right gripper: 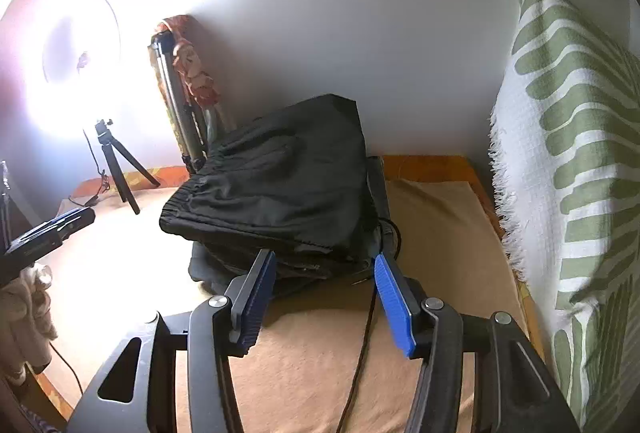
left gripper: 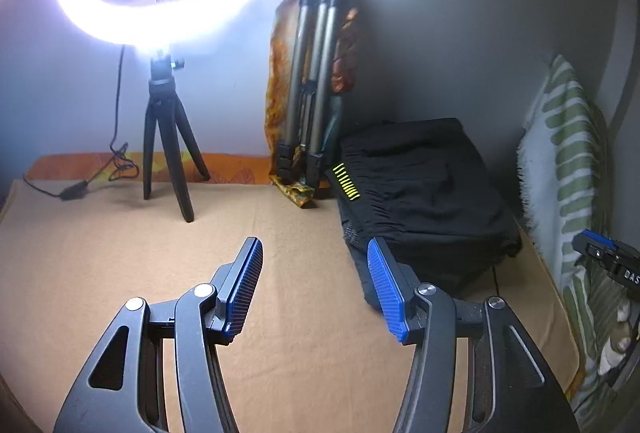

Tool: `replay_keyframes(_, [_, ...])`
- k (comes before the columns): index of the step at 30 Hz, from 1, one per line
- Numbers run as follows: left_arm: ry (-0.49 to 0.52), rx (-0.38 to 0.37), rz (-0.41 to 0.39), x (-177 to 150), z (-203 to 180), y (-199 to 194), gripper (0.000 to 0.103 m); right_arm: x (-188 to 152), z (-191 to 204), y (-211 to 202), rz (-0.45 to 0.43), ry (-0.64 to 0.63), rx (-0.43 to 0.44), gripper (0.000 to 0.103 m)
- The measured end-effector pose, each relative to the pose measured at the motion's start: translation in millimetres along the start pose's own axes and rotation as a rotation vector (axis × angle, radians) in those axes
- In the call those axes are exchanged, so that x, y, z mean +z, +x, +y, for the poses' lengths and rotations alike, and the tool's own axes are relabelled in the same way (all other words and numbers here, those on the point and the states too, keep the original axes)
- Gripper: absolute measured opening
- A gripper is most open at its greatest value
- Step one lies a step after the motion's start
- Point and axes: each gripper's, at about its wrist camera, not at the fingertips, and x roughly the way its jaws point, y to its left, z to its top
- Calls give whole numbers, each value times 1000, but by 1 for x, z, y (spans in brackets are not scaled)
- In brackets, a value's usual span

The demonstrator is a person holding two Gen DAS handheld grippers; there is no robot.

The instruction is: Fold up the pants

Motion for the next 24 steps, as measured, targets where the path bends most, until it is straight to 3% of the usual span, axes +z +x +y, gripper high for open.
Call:
replay_keyframes(4, [27, -19, -22, -6, -7, -22, 54, -8, 11, -15, -29, 6, -5, 61])
replay_keyframes(12, [89, -59, -55, -22, -23, -54, 54, -29, 34, -38, -79, 16, -34, 62])
replay_keyframes(15, [99, -75, -60, -29, -25, -63, 54, -36, 40, -45, -111, 28, -38, 77])
replay_keyframes(18, [94, -97, -64, -37, -24, -70, 55, -44, 50, -50, -138, 24, -59, 77])
replay_keyframes(20, [84, -109, -61, -43, -22, -73, 60, -49, 56, -51, -147, 25, -62, 80])
replay_keyframes(24, [93, -95, -62, -55, -18, -78, 61, -59, 67, -53, -165, 23, -76, 83])
